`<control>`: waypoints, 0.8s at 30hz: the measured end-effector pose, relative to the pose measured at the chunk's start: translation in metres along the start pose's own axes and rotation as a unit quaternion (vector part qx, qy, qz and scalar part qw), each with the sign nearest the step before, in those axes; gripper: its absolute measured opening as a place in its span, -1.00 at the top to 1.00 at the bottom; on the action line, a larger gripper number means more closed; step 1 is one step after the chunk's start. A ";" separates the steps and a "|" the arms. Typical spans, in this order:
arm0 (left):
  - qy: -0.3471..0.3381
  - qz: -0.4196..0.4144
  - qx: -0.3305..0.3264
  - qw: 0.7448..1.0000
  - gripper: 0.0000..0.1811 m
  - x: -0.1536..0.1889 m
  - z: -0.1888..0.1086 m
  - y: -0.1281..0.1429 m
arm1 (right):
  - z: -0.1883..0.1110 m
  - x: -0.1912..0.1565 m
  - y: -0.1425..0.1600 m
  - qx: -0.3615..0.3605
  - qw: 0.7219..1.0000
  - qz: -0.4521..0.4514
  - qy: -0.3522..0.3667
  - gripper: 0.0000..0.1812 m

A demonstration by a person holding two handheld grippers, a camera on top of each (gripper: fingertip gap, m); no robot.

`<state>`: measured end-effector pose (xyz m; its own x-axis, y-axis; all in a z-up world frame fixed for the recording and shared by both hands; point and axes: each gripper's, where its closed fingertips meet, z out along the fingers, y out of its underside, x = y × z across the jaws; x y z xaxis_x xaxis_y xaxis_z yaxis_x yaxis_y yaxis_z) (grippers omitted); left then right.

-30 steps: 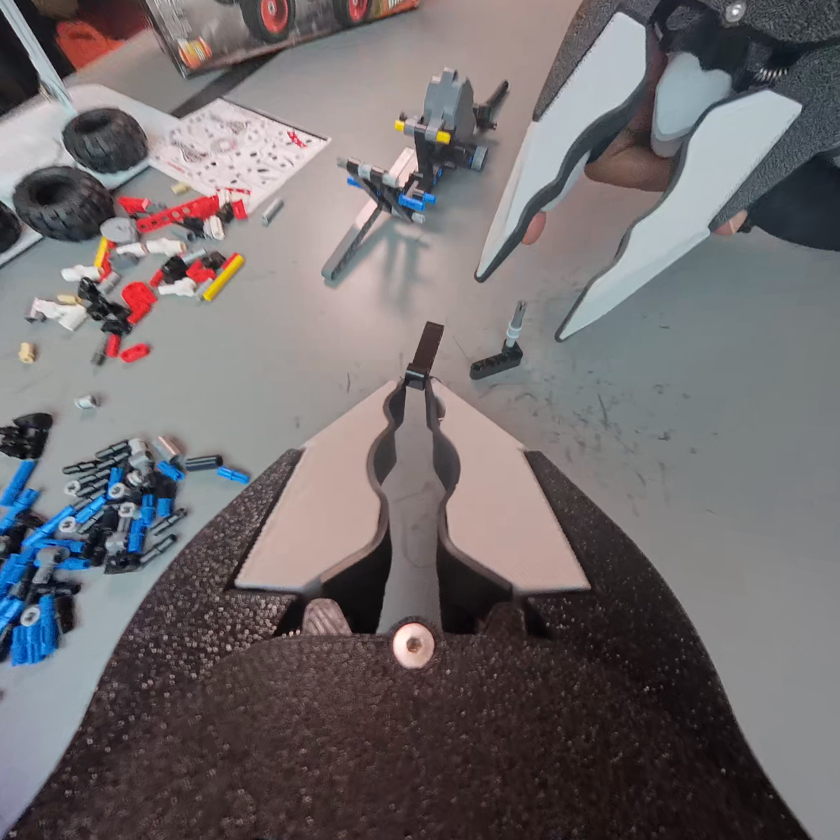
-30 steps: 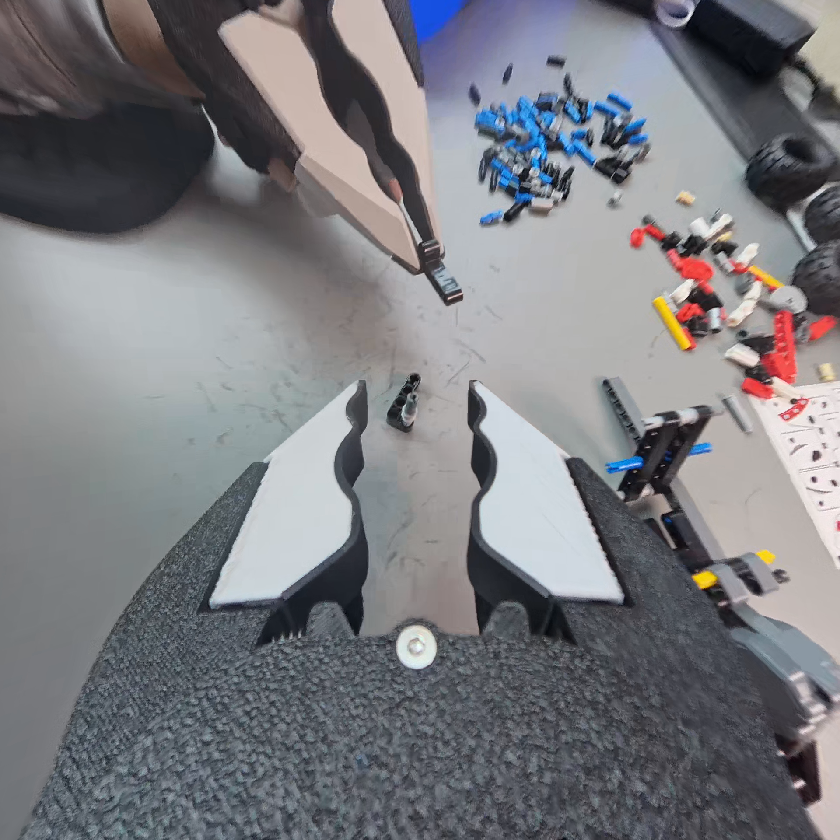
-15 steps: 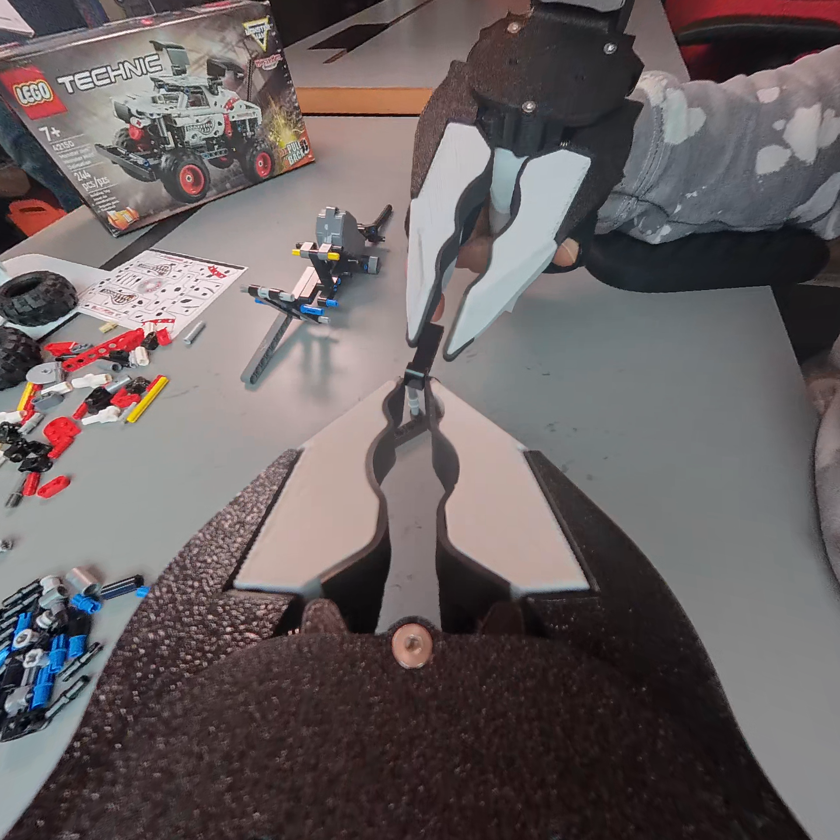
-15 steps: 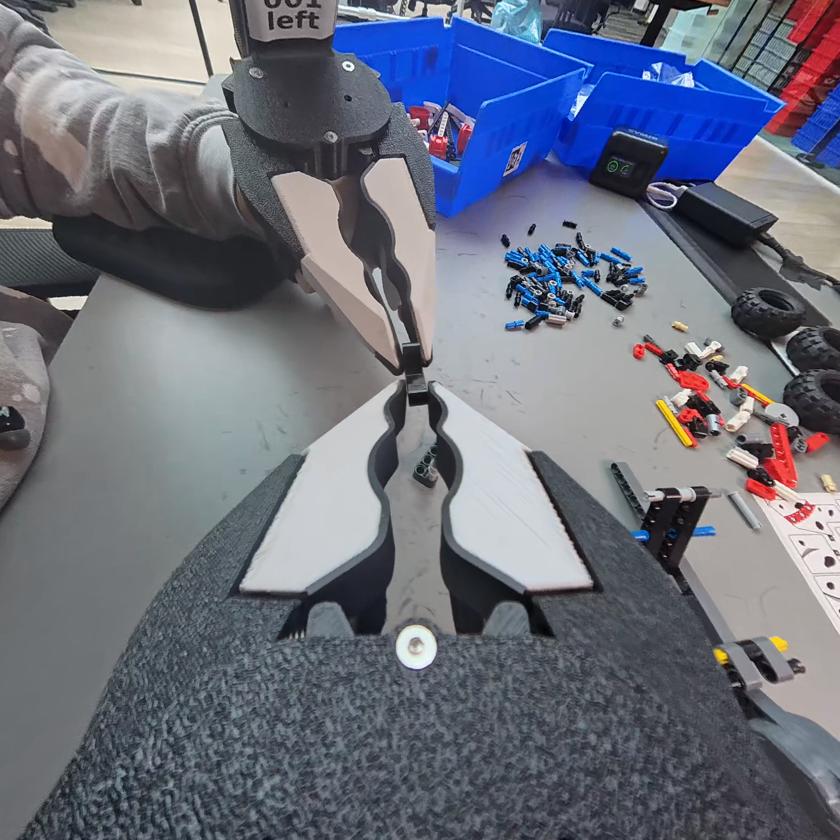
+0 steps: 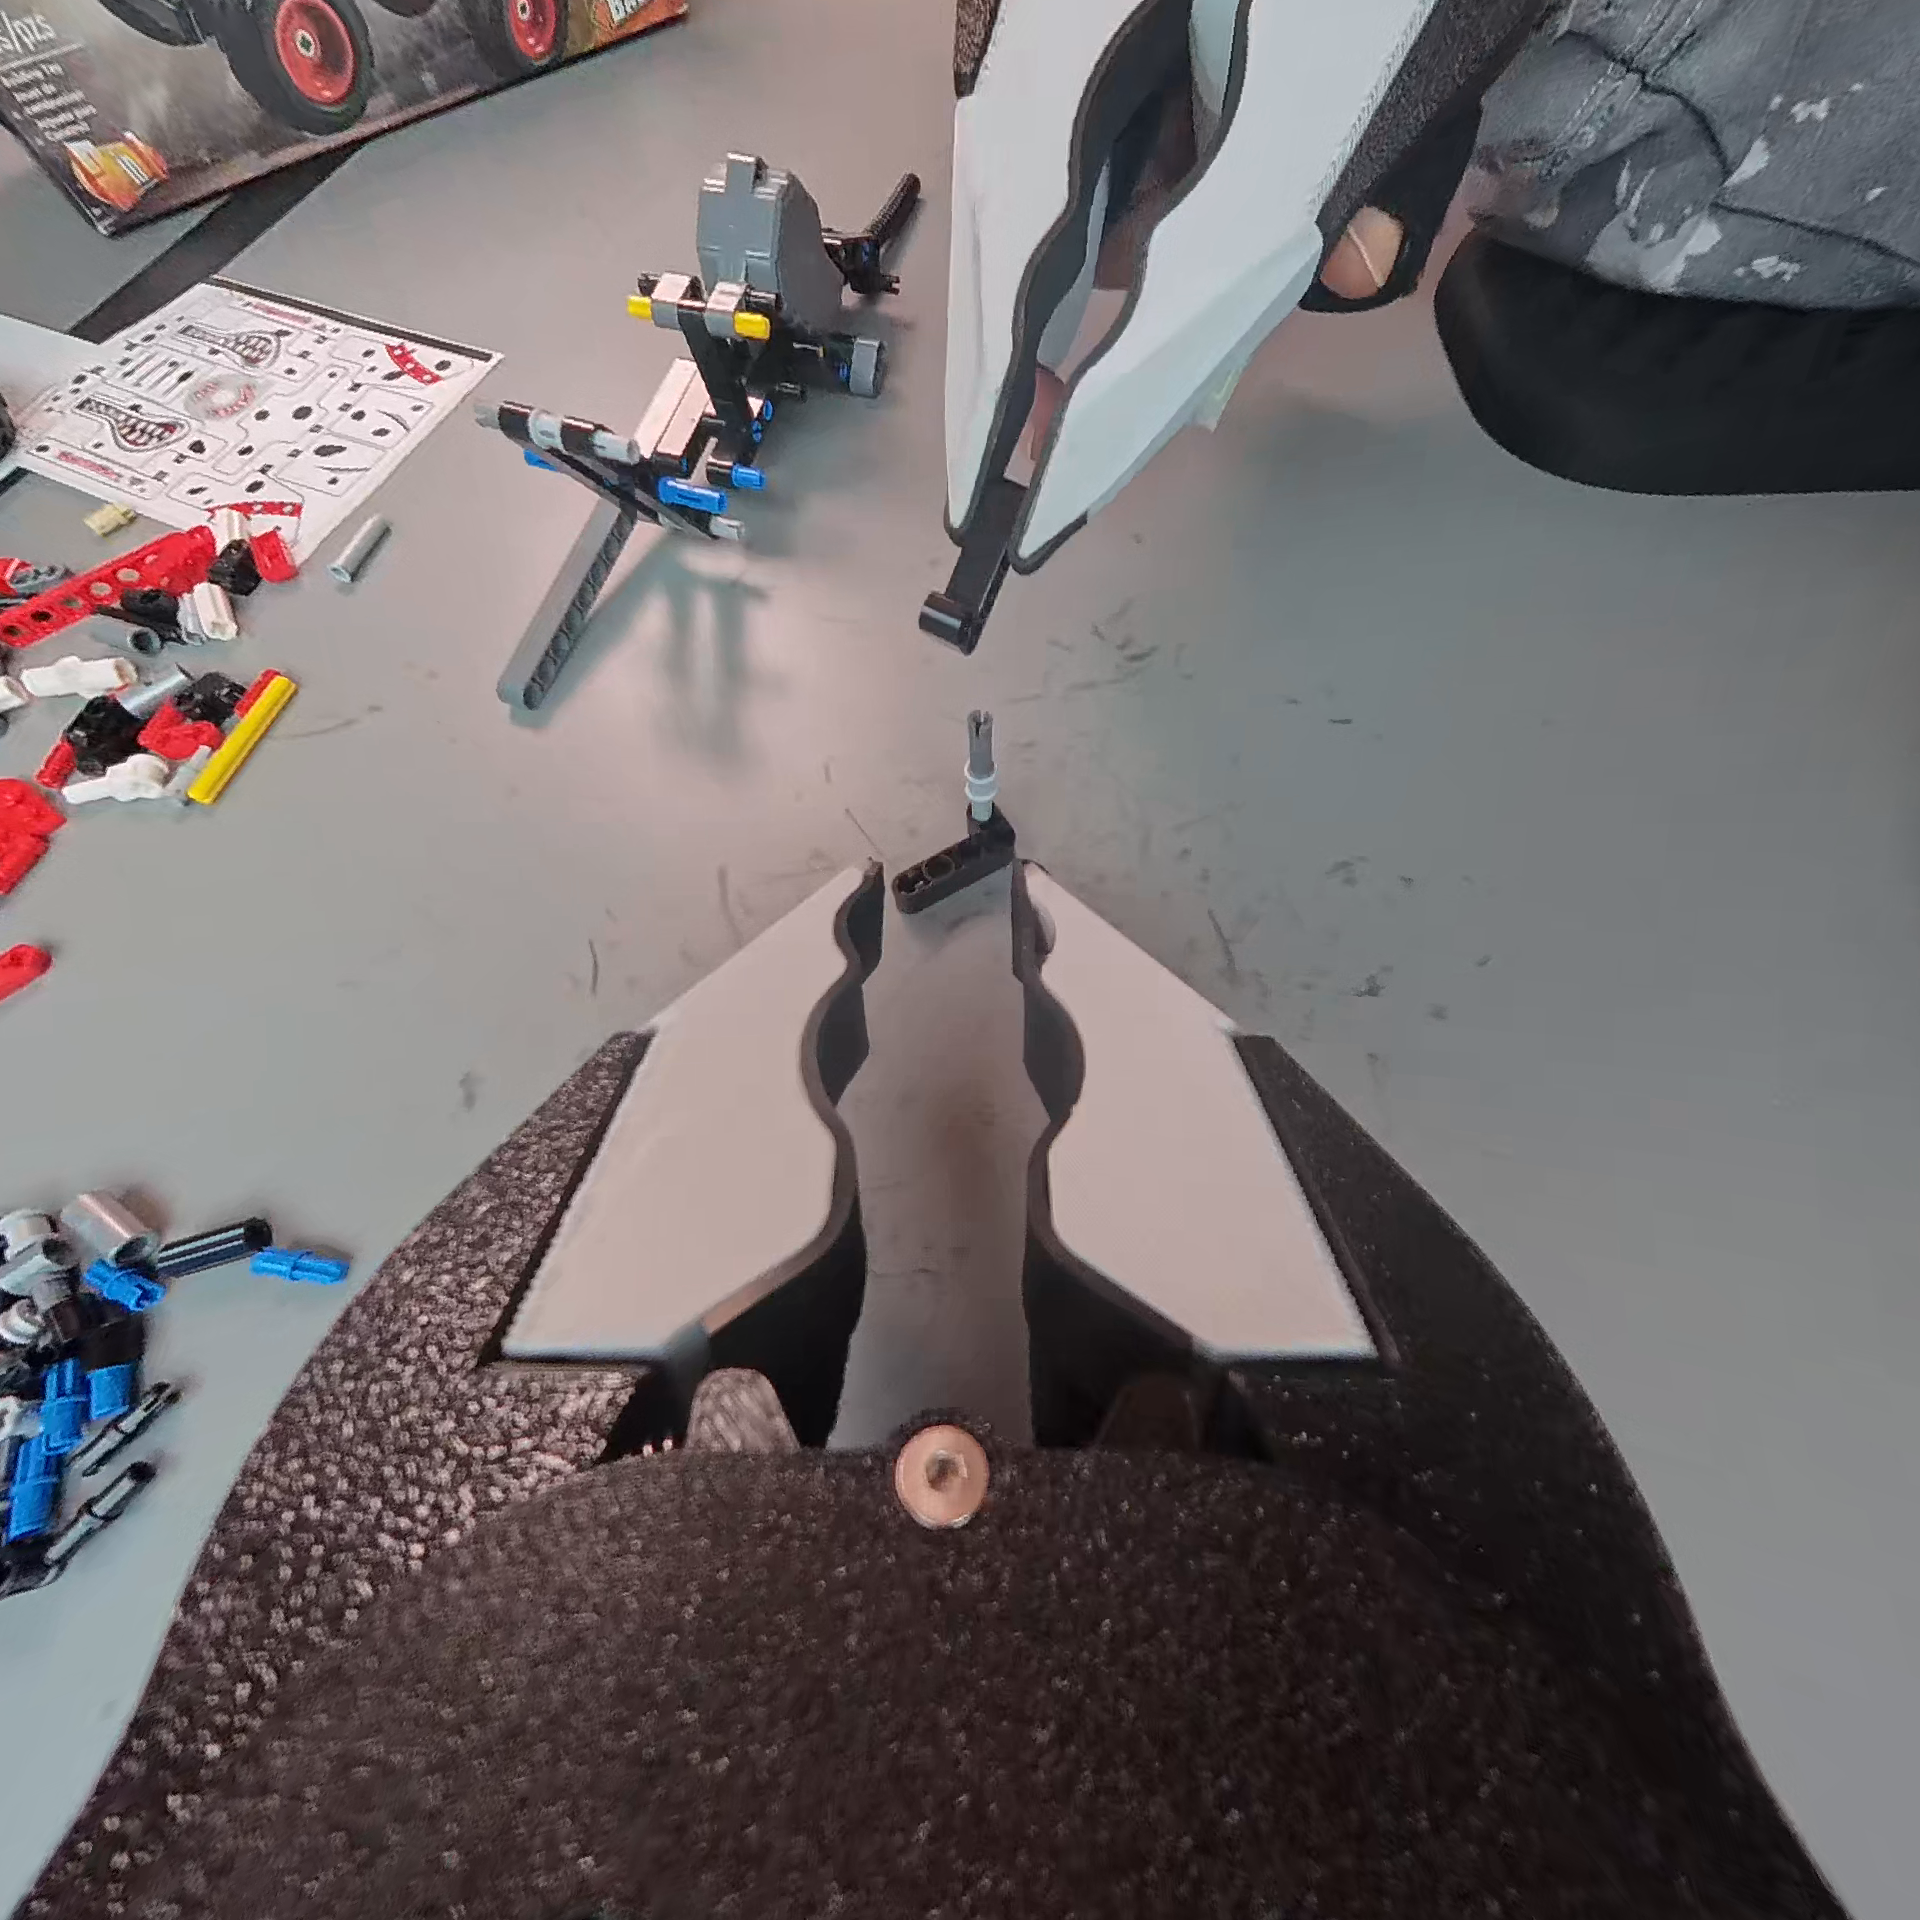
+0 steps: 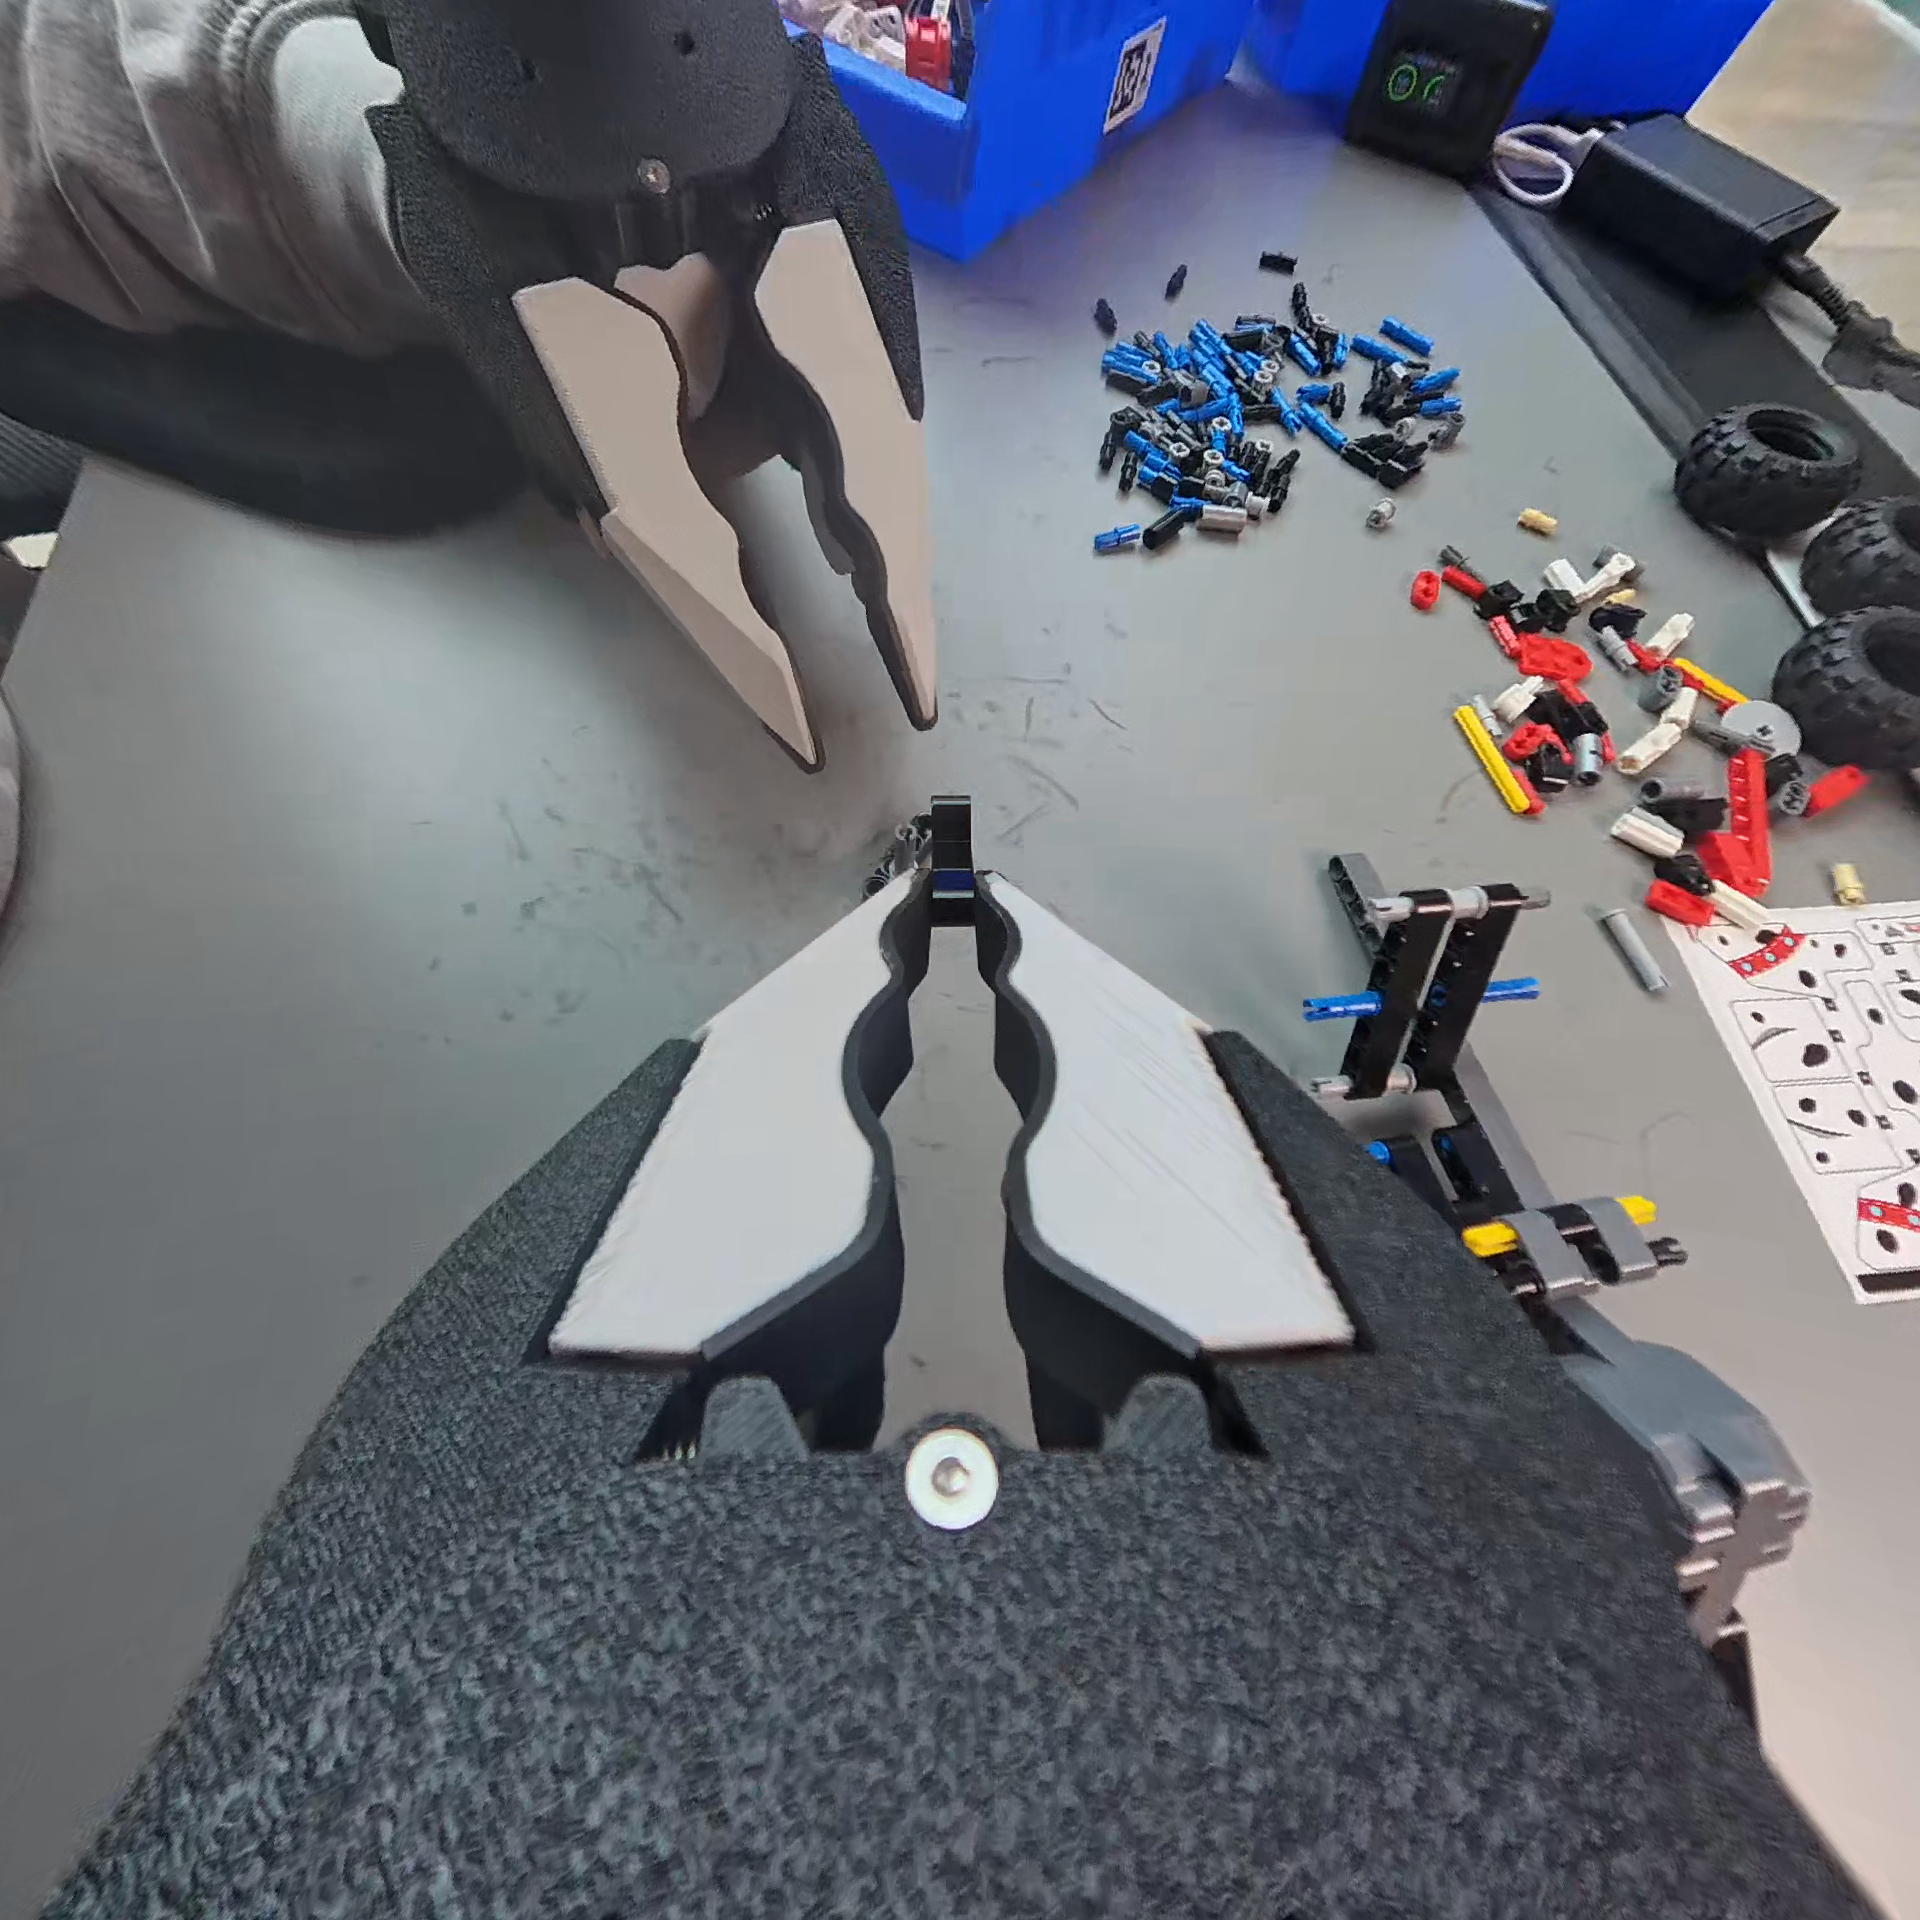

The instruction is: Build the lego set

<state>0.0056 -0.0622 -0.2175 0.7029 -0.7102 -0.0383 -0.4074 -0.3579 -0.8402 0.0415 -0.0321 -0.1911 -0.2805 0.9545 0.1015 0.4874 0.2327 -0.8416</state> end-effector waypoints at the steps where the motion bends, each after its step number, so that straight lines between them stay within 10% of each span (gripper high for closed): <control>1: 0.004 -0.002 0.006 1.000 0.70 0.001 0.000 -0.003 | 0.000 -0.003 -0.003 0.007 1.000 -0.005 -0.005 0.92; 13: 0.118 -0.079 0.123 0.982 0.86 0.029 -0.023 -0.046 | -0.002 -0.038 -0.046 0.114 0.989 0.033 -0.091 0.91; 24: 0.353 -0.249 0.270 0.861 0.88 0.050 -0.068 -0.094 | -0.022 -0.062 -0.094 0.257 0.954 0.040 -0.146 0.76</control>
<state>0.0392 -0.1058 -0.1037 0.1047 -0.8101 0.5769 0.3058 -0.5257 -0.7938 0.0310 -0.1086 -0.1066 -0.5147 0.8551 -0.0629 0.0679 -0.0325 -0.9972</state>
